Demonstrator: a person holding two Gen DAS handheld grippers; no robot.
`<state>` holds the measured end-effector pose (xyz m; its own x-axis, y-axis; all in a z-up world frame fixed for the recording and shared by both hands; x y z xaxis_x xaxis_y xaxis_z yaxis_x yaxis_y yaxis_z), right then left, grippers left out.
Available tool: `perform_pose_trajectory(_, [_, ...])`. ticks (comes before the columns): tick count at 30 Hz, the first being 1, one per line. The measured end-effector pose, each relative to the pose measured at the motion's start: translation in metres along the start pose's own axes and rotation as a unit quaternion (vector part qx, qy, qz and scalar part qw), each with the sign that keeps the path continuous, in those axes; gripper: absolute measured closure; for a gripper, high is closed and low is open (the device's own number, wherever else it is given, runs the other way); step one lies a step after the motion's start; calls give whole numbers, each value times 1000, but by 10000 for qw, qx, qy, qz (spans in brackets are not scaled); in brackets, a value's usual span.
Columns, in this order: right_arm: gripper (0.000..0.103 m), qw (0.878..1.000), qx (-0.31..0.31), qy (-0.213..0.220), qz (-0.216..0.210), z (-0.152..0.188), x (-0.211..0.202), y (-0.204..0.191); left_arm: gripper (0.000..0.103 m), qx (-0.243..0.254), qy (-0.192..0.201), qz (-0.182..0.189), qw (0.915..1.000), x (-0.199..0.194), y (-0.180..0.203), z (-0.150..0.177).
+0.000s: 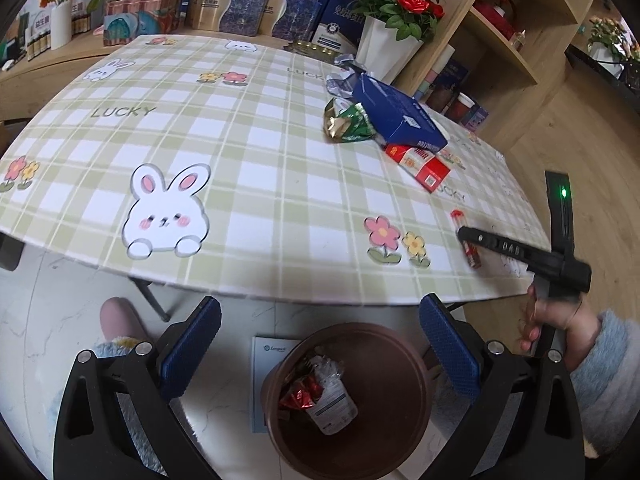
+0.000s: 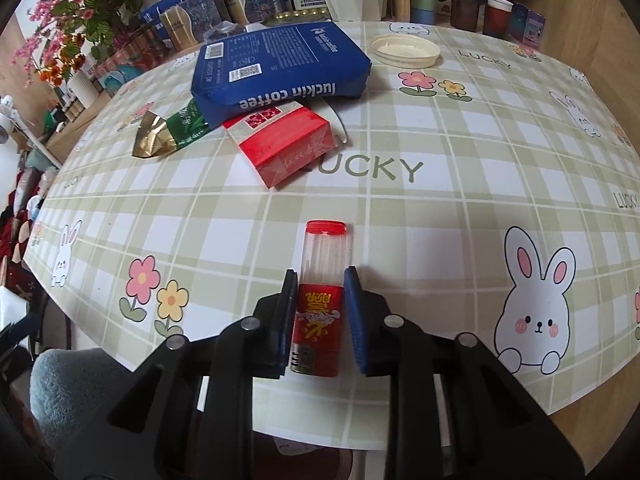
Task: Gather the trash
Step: 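Grasp the green-and-gold tea packet with the left tool while the right tool holds the lighter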
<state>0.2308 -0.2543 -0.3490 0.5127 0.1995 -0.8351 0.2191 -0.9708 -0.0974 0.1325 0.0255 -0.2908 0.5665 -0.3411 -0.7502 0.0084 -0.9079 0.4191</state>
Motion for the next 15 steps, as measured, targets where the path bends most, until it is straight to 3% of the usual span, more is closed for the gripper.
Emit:
perform_pose_trajectory(8, [77,9993,96,241,-277,-3,-9,-3,11,291,138,63,9995,22,22,-56])
perform_pose_trajectory(13, [77,9983,209,326,-431,-6,-10,-2,18,1461,251,-143,9889,55,60,-94])
perform_pose_trajectory(15, [77,9978,268,344,-489,-6,-10,-2,30,1732,234,-107,9845,71,69,-109])
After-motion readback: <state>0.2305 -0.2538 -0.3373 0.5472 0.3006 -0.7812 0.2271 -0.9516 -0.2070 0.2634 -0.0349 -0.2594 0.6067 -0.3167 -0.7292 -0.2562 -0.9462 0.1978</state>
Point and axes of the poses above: each gripper's, at about its wrist camera, not at the fingertips, and x roughly the way its jaws point, y to its right, z to its underside, the point moved 6 cm from there along x, roughly the way its jaws point, and after that the axes turned 7 degrees about -x, right-handed, at the moved point
